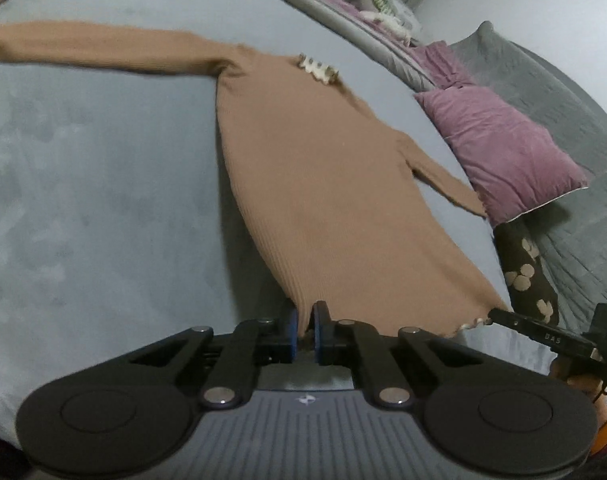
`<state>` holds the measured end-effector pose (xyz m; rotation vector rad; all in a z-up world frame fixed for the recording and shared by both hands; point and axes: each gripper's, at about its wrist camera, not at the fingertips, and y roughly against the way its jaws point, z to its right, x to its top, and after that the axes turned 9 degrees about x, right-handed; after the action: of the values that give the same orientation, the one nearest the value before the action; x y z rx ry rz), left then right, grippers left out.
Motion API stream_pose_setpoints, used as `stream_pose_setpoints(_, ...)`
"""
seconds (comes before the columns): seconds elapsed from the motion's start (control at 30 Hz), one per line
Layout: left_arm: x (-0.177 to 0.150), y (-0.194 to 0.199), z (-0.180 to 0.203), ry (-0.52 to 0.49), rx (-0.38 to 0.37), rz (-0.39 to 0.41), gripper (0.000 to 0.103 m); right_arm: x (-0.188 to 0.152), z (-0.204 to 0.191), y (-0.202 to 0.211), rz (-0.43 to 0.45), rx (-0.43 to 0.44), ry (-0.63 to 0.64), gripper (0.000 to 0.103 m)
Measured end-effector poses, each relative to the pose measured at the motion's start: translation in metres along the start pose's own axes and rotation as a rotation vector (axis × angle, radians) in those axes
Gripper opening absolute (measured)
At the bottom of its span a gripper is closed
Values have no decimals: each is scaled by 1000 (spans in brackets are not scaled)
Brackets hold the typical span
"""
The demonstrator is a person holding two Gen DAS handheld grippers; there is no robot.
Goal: Fold clothes
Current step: 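Move both grippers to the sweater hem and pinch it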
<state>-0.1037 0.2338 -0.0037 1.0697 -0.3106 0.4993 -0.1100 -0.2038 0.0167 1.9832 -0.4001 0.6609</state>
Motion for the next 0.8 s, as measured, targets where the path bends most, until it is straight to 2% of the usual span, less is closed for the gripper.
stream_pose_setpoints(0.13, -7, -15, 1, -43, 74, -45, 6, 9, -7, 13, 22, -12, 23, 11)
stream_pose_setpoints(0.2, -14, -29, 0, -65, 119, -78, 7, 10, -7, 5, -5, -29, 27, 11)
stream_pose_setpoints(0.27, -18, -36, 0, -77, 148, -93, 13, 5, -2, -8, -49, -49, 12, 11)
stream_pose_setpoints(0.4, -18, -26, 5, -112, 161, -57, 18, -1, 7, -33, -130, -97, -21, 15)
stream_pose_setpoints(0.47, -20, -22, 10, -148, 172, -27, 22, -2, 6, -32, -116, -115, -19, 27)
stream_pose_setpoints(0.53, -23, -17, 16, -194, 179, 7, 25, -3, 5, -24, -83, -98, -17, 36)
stream_pose_setpoints(0.7, -33, -10, 45, -383, 156, 94, 32, -8, 2, -15, -59, -68, -4, 37)
stream_pose_setpoints(0.8, -38, -12, 62, -481, 122, 109, 36, -10, -1, -14, -67, -51, 22, 37)
